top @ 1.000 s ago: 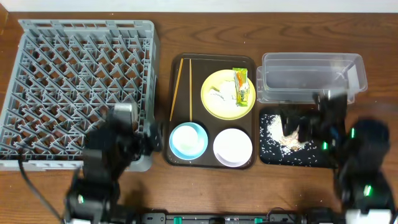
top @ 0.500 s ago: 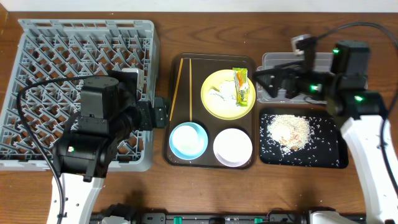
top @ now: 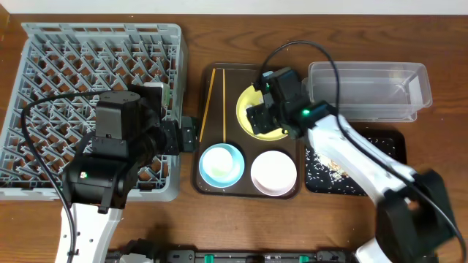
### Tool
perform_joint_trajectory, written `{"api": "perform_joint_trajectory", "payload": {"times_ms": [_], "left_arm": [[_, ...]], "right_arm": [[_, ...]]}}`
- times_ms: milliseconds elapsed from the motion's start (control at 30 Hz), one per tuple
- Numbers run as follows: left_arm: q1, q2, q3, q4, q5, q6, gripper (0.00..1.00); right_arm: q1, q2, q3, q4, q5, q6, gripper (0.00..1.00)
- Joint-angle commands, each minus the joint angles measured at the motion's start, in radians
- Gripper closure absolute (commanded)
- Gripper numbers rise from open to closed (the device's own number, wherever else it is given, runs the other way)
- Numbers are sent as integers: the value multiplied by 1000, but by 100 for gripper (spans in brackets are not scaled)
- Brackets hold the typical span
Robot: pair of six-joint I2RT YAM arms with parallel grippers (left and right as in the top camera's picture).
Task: Sort waste into correct bins and load items into the dishwasher
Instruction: 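Reach the right gripper to the yellow plate and grasp tissue and wrapper, then carry the tissue and wrapper with the right gripper into the clear bin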
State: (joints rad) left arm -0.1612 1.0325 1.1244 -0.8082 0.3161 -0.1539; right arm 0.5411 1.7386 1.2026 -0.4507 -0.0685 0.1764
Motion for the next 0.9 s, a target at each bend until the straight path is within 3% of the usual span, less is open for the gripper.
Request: {"api": "perform_joint_trajectory", "payload": {"times_ms": [0, 200, 267, 333, 400, 633, 867], "left_arm": [[-2, 6, 20, -3, 13, -1, 2], [-2, 6, 20, -3, 13, -1, 2], [-2, 6, 20, -3, 13, -1, 2], [-2, 6, 20, -3, 13, -1, 2], [-2, 6, 20, -3, 13, -1, 2], [-2, 6, 20, -3, 13, -1, 2], [-2, 6, 20, -3, 13, -1, 2]], "right_arm": [[-1, 79, 18, 31, 117, 15, 24], [0, 206, 18, 49, 79, 14, 28], [1, 237, 18, 52, 79, 13, 41], [0, 246, 18, 60, 79, 13, 68], [-7, 236, 21, 70, 78, 14, 84], [-60, 72, 54, 69, 70, 14, 98], [-112, -92, 54, 27, 44, 7, 99]]}}
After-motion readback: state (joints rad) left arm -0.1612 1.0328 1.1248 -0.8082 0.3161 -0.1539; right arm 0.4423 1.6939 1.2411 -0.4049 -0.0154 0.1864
